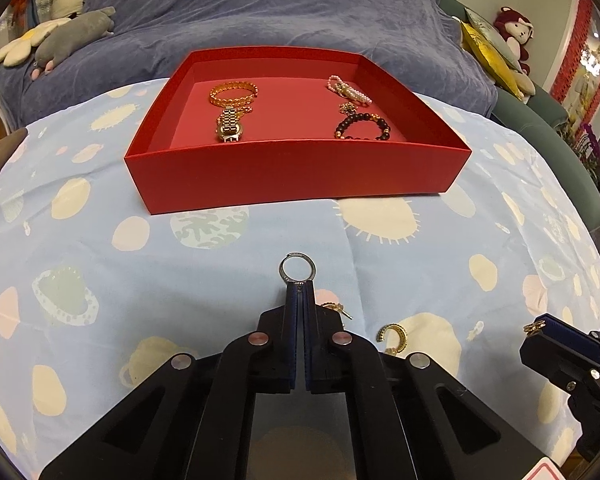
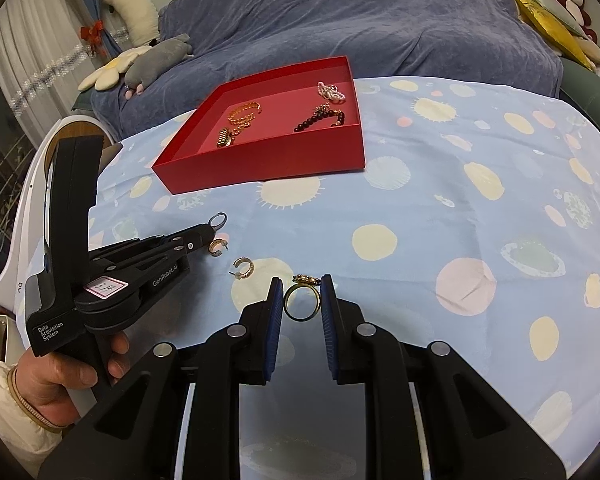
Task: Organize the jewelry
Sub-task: 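Grasp the silver ring with a stone with the left gripper, then carry both rings with both grippers toward the red box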
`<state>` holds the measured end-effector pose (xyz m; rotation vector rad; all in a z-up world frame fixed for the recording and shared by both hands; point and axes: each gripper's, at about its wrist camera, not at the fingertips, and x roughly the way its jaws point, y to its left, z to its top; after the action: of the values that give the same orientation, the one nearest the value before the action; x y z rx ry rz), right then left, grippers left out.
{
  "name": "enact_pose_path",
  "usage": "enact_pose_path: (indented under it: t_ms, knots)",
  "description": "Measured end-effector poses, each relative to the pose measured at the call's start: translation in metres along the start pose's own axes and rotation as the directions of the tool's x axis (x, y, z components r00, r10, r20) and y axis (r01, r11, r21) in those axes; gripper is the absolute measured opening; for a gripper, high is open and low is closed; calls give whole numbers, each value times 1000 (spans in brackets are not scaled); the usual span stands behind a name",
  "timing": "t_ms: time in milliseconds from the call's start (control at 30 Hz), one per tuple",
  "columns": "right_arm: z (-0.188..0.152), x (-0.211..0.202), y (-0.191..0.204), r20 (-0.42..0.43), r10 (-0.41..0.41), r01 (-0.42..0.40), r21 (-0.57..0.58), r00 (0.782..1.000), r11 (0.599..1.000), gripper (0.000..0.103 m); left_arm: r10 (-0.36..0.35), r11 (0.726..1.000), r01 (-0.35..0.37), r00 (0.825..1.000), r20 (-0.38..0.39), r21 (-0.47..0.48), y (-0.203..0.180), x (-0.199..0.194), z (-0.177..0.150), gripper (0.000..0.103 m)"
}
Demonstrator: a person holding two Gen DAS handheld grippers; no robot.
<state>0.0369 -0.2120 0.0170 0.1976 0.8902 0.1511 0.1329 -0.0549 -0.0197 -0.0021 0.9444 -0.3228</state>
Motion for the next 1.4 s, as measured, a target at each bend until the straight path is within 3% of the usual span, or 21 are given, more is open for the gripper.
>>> enact_pose_path:
  t_ms: [233,300,367,467,633,767,1400]
  knots:
    - [0,2,-3,-6,-3,3,5,1000,1000,18,20,1000,-20,1000,9,3,-5,3,3,4]
    - [0,1,-3,-4,-2,2,7,1000,1000,18,31,1000,-31,999,11,4,-7,5,3,10]
    - [0,1,-3,-3,0,0,6,1000,1000,18,39,999,-39,999,19,4,-8,5,4,25]
    - [1,1,-3,-3,0,0,8,1000,1000,18,50,999,-50,998,34,18,-14,7,7,31]
    - [1,0,-7,-2,-2,2,18,1000,1000,18,77,997,-78,996,44,29,-19,15,10,29]
    - [2,-2,-10,4,-1,1,26,1000,1000,18,77,997,-79,996,44,24,-19,16,11,17]
    - [13,-2,16,25,32,-32,-1,999,999,18,48,999,-48,998,33,12,-4,-4,4,17]
